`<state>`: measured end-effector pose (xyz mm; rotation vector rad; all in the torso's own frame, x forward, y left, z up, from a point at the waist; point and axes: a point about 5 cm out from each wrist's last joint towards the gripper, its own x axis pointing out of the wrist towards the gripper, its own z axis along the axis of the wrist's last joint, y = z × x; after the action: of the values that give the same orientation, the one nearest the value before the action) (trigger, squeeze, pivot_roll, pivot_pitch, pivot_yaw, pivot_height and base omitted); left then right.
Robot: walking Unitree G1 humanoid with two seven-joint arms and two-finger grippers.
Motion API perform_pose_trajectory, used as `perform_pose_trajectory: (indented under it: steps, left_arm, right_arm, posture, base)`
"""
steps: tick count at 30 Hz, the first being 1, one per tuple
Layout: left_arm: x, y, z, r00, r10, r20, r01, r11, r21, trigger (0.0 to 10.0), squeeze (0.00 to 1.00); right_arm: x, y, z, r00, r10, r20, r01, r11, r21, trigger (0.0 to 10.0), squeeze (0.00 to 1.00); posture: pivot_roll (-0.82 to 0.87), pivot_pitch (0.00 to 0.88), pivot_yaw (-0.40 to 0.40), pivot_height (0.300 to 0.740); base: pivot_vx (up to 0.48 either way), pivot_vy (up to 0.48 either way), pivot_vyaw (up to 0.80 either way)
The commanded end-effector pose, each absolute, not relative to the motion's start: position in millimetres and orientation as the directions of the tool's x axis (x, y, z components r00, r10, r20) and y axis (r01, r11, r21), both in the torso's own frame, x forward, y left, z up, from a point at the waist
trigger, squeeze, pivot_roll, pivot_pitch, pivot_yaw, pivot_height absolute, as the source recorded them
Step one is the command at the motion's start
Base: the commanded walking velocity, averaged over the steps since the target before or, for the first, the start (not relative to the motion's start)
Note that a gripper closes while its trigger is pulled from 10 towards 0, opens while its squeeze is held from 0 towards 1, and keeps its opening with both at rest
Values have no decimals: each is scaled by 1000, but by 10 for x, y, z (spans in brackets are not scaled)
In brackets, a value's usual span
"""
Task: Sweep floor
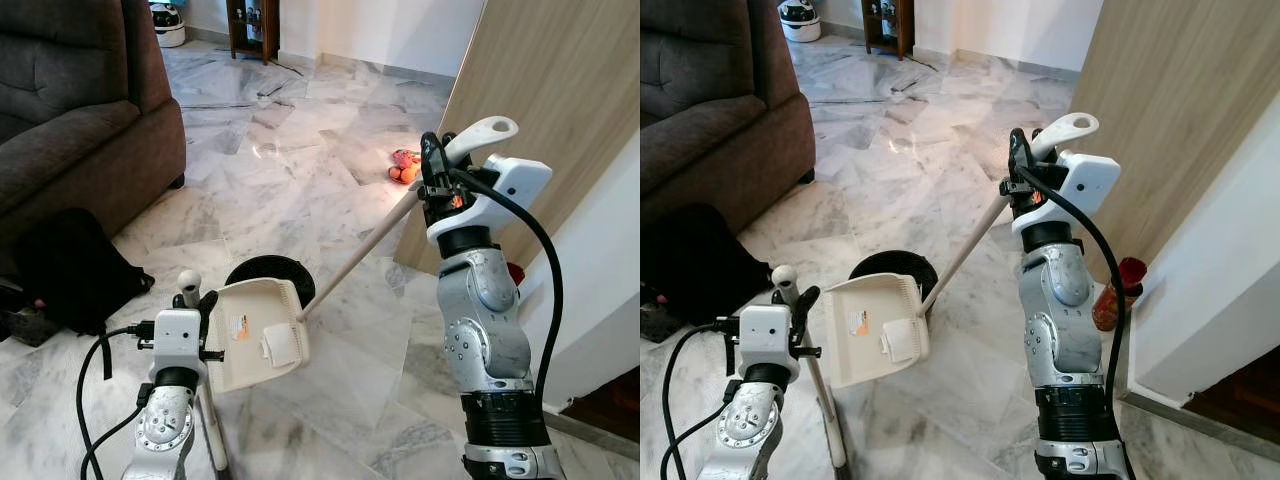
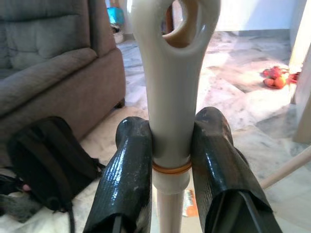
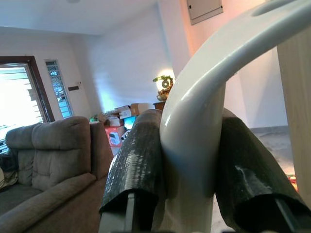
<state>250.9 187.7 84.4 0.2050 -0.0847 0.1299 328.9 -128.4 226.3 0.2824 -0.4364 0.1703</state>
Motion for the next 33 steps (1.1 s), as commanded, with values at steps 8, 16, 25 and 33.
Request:
perform_pose_trajectory:
  steps: [8,16,25,33]
  left_arm:
    - [2428,1928,1028,971,113,211,-175,936,305,10000,0]
    - [2394,1913,1011,973,101,208,-166,932,322,10000,0]
    - [2416,1868,1002,974,91,208,-155,935,318,10000,0]
    - [2412,1885,1005,973,100,209,-165,933,319,10000,0]
  right_arm:
    - [3278,-1266,2458,854,91,512,-248,937,246,10000,0]
    - [3273,-1255,2449,854,95,512,-252,936,247,10000,0]
    - [3278,-1242,2418,858,99,505,-255,934,250,10000,0]
    - [3284,-1242,2425,857,102,505,-258,934,248,10000,0]
  posture:
    - [160,36,-49,740]
    - [162,27,-48,740]
    - [163,18,-48,740]
    - [167,28,-52,740]
  base:
    - [0,0,0]
    - [0,0,0]
    - [0,0,0]
    - [0,0,0]
